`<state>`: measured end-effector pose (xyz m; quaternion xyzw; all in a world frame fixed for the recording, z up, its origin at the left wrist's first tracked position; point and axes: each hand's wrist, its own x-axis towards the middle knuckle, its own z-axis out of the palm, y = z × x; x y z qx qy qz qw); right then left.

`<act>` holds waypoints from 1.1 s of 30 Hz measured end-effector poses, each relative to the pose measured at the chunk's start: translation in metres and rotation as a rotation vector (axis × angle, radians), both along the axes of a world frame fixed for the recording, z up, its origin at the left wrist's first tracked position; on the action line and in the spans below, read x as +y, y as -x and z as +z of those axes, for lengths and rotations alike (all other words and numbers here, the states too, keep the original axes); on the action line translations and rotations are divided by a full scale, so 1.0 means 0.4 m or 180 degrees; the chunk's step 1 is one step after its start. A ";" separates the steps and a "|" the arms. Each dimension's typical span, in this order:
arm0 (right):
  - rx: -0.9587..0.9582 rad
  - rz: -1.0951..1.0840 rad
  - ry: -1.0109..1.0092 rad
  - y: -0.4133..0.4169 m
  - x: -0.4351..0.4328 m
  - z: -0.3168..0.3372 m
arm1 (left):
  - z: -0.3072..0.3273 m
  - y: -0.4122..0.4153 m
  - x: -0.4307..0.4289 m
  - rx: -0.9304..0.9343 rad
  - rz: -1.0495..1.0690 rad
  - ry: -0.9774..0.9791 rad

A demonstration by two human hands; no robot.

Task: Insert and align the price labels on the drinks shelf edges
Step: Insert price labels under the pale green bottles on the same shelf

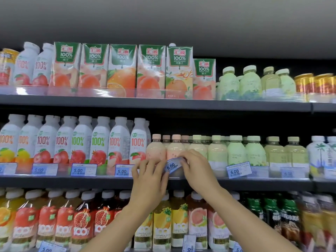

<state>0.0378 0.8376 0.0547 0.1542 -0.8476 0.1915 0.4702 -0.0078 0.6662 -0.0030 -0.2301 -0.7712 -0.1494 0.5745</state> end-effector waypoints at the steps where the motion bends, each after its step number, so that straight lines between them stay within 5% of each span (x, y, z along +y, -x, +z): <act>1: 0.0048 0.0018 0.0048 -0.009 0.011 0.001 | 0.002 -0.001 0.015 0.0001 -0.0075 -0.0016; 14: 0.0613 -0.0355 0.0358 -0.127 0.423 0.050 | 0.052 -0.080 0.412 0.0258 -0.0638 0.0010; 20: 0.0563 -0.0072 0.0521 -0.158 0.630 0.047 | 0.019 -0.096 0.586 -0.0220 -0.0374 -0.0094; 33: 0.0308 0.0471 0.0706 -0.139 0.705 0.016 | 0.056 -0.105 0.590 -0.0634 -0.0271 -0.0241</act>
